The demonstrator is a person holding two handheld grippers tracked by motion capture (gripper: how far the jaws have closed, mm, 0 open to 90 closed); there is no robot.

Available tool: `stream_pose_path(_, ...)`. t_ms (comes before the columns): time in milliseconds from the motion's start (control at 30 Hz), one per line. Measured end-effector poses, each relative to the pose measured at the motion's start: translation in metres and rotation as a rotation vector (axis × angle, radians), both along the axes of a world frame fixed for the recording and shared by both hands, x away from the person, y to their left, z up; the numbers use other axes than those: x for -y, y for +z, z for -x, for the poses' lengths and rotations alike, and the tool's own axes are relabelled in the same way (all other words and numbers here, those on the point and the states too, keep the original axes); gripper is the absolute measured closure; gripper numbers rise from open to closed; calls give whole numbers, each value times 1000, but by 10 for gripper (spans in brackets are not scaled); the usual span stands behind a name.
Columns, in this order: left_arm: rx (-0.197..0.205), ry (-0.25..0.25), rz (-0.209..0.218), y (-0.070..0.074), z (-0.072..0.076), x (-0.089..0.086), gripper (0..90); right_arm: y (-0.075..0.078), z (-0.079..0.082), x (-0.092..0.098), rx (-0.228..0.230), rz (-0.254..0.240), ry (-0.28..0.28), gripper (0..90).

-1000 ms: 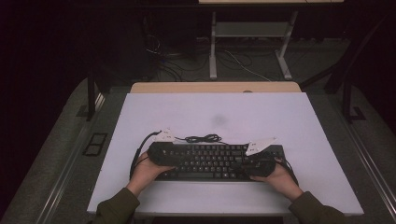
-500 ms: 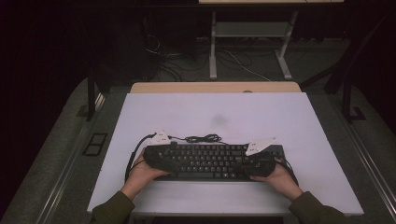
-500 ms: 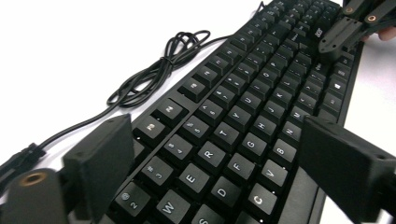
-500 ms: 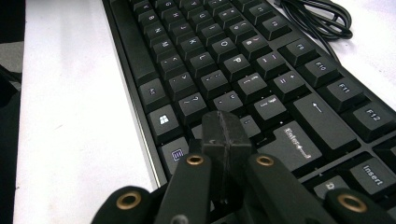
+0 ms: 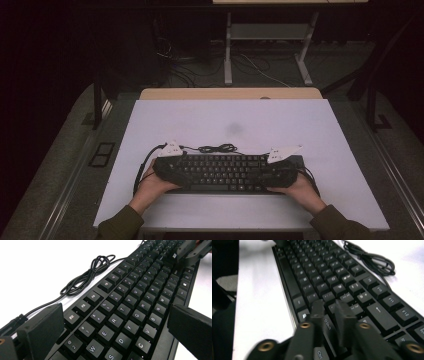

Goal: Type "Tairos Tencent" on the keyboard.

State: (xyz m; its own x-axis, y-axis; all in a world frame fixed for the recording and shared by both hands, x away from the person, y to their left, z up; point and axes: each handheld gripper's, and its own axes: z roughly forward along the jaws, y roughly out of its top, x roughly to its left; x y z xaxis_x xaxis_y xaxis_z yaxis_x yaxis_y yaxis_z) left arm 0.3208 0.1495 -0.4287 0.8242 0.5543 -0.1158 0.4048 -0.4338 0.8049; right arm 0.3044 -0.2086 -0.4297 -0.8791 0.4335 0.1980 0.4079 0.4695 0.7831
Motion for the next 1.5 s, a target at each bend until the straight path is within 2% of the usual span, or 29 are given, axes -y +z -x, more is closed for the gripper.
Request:
stream_pose_path(200, 1, -8, -3, 0, 0, 0, 4, 3, -1, 0, 1, -37, -29, 455)
stream_pose_path(400, -5, -12, 0, 0, 0, 0, 4, 6, -4, -3, 16, -55, -53, 333)
stream_pose_path(500, -7, -13, 1, 0, 0, 1, 5, 8, -6, -5, 20, -71, -61, 301)
stream_pose_path(767, -6, -11, 8, 1, 1, -2, 8, 11, -13, -15, 28, -82, -60, 286)
stream_pose_path(900, -1, -11, 8, 2, 2, -7, 48, 10, -16, -19, 33, -80, -55, 285)
stream_pose_path(1000, 5, 1, 15, 3, 4, -12, 152, 10, -17, -21, 30, -80, -50, 285)
stream_pose_path(1100, 4, 4, 12, 4, 4, -17, 194, 9, -17, -21, 27, -79, -51, 285)
stream_pose_path(1267, 2, -1, 5, 4, 7, -22, 395, 9, -18, -21, 29, -84, -55, 278)
stream_pose_path(1467, -13, -8, 0, 4, 10, -30, 582, 8, -18, -21, 29, -87, -60, 268)
stream_pose_path(1500, -14, -4, -3, 3, 11, -31, 642, 8, -17, -22, 31, -84, -57, 265)
